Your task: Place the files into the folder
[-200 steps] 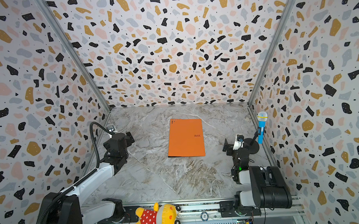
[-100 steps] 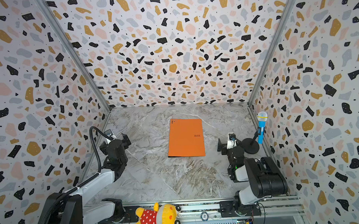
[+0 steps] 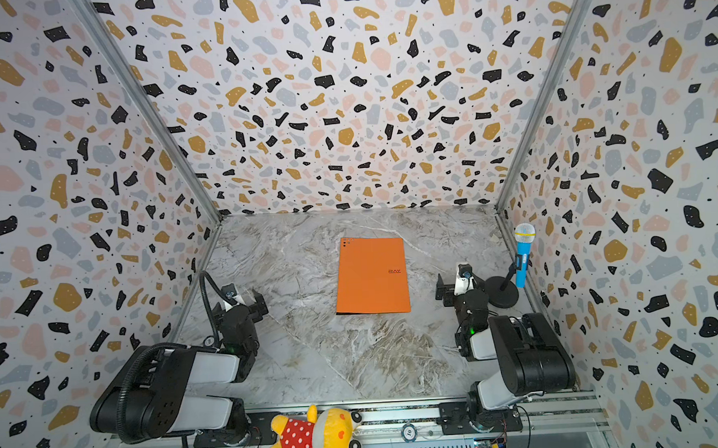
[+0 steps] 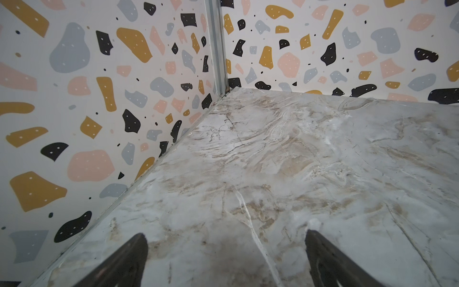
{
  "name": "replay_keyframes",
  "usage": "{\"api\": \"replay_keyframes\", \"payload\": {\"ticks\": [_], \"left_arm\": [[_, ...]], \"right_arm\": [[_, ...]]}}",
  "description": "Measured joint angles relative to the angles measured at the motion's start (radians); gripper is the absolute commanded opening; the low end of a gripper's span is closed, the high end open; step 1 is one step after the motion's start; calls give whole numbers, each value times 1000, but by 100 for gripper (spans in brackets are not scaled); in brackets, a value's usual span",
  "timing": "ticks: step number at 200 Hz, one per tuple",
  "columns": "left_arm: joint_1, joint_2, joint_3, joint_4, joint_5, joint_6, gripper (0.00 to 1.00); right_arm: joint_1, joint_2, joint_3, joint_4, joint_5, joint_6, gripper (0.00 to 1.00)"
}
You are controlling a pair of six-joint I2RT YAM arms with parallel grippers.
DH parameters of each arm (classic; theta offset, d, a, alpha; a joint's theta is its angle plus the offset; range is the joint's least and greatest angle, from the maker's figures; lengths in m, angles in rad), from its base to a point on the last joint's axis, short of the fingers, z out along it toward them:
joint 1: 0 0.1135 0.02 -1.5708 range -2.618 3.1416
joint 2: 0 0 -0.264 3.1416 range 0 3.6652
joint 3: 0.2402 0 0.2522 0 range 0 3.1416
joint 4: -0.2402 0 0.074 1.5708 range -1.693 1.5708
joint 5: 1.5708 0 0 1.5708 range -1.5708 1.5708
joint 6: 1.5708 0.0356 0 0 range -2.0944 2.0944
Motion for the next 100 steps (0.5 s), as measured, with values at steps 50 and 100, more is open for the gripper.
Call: {"api": "replay_keyframes", "payload": {"ticks": [50, 100], "left_arm": [[0, 0, 0, 60, 5, 2, 99], [1, 4, 1, 60, 5, 3, 100]], "right_arm": [[0, 0, 0, -5, 3, 0, 99], [0, 0, 0, -5, 3, 0, 99]]}}
